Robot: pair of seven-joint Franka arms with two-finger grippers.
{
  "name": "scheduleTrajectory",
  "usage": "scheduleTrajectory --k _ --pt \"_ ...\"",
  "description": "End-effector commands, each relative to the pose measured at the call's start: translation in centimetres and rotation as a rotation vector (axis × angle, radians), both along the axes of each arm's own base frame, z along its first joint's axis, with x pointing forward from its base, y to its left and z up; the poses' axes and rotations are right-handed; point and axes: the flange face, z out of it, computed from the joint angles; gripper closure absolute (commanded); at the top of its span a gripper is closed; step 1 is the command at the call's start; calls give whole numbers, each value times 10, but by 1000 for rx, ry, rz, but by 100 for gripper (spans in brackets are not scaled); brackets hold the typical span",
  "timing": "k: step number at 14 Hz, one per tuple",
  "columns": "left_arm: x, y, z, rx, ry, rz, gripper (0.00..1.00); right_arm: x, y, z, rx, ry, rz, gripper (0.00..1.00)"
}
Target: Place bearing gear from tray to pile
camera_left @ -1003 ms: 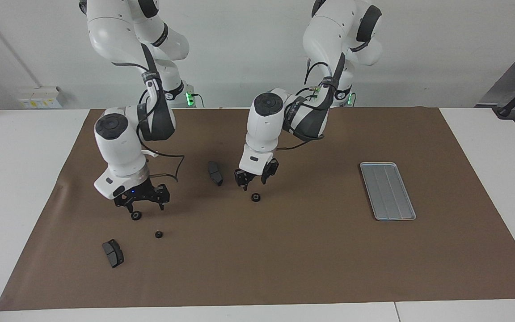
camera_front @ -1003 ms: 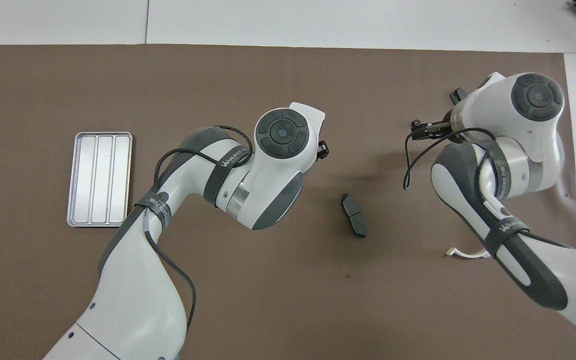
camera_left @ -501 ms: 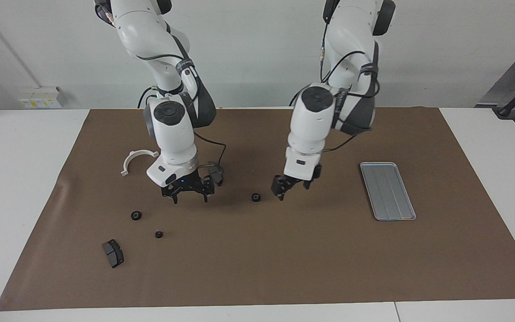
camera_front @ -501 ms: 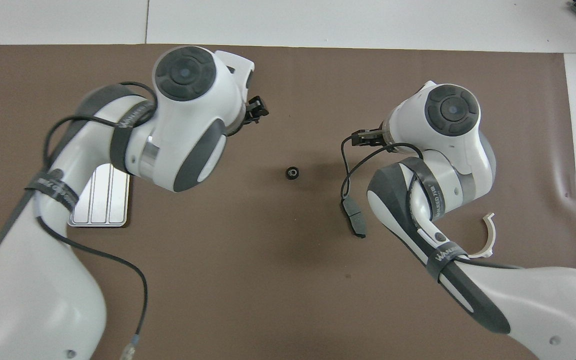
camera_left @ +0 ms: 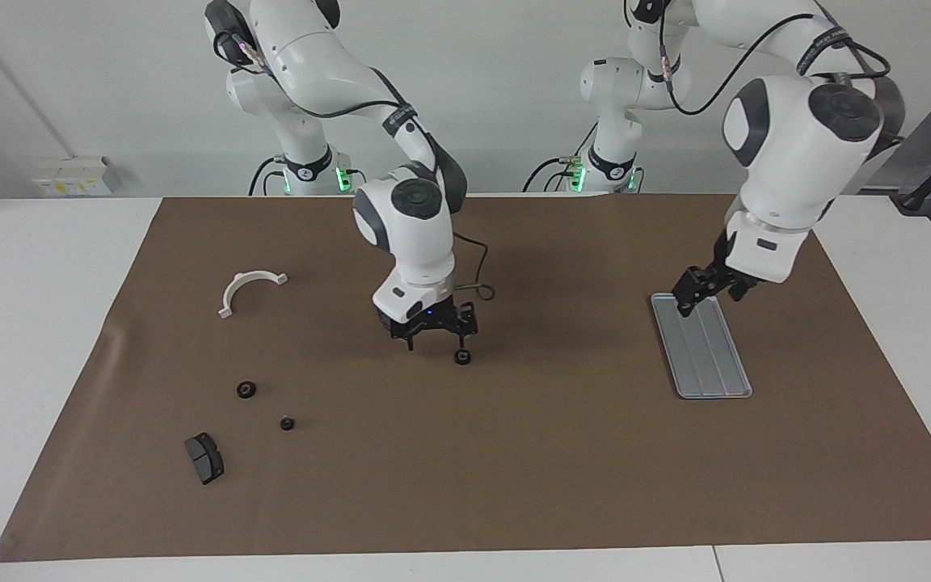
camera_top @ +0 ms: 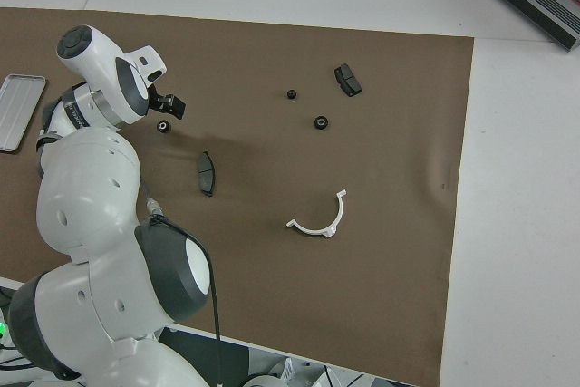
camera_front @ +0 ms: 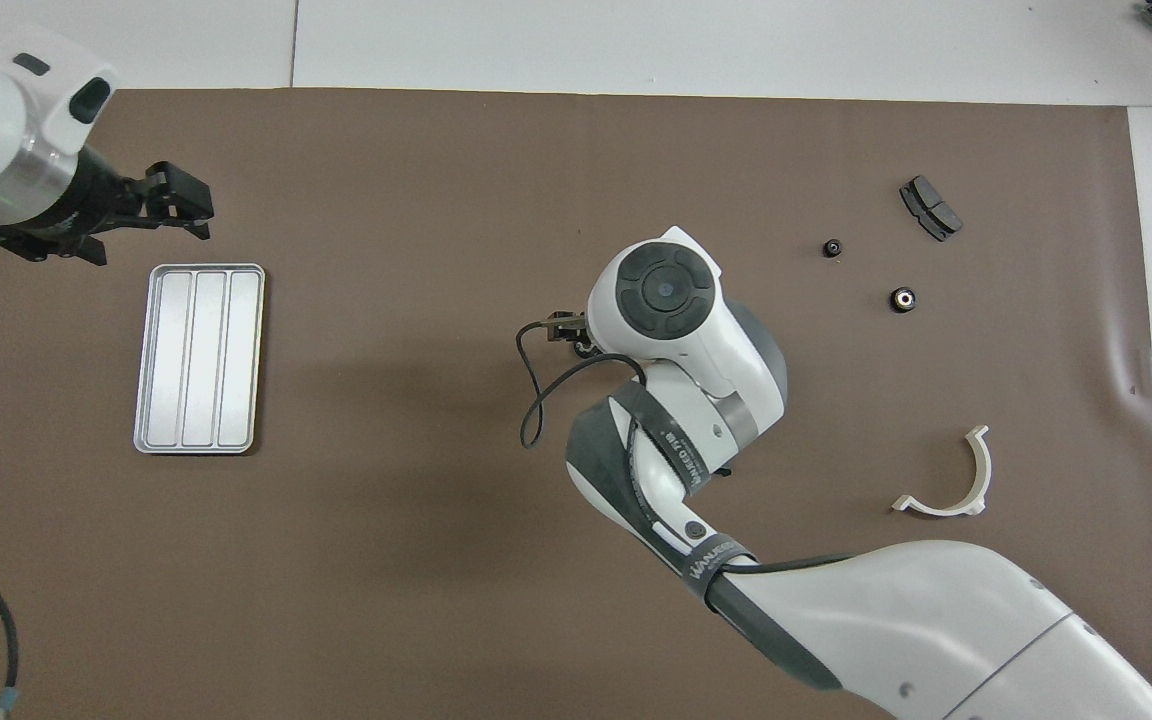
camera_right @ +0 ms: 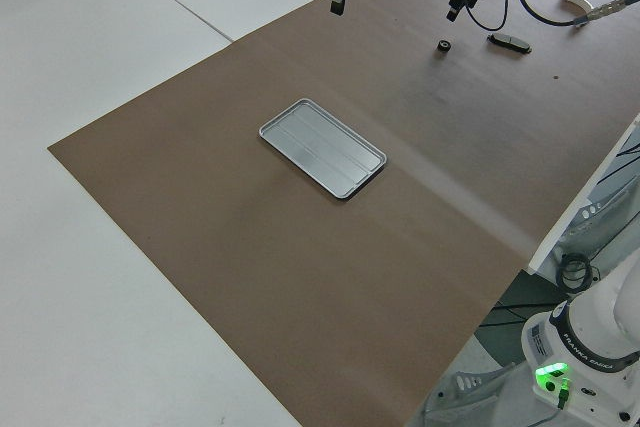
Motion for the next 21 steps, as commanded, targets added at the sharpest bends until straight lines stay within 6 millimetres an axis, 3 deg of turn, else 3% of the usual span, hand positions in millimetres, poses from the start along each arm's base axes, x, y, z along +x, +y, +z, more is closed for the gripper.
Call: scheduleTrajectory --k 1,2,6,13,21 --pt "-33 32 19 2 43 -5 0 9 11 -27 -28 -11 -16 0" --pt "-43 40 22 3 55 6 0 3 23 -30 -18 -16 0 0" --pt "-49 50 23 2 44 18 0 6 17 -33 -21 -23 -4 0" --pt "-49 50 28 1 32 -135 0 1 13 -43 -36 2 -1 36" --pt "-44 47 28 -2 -18 -190 0 -3 16 -47 -36 9 3 43"
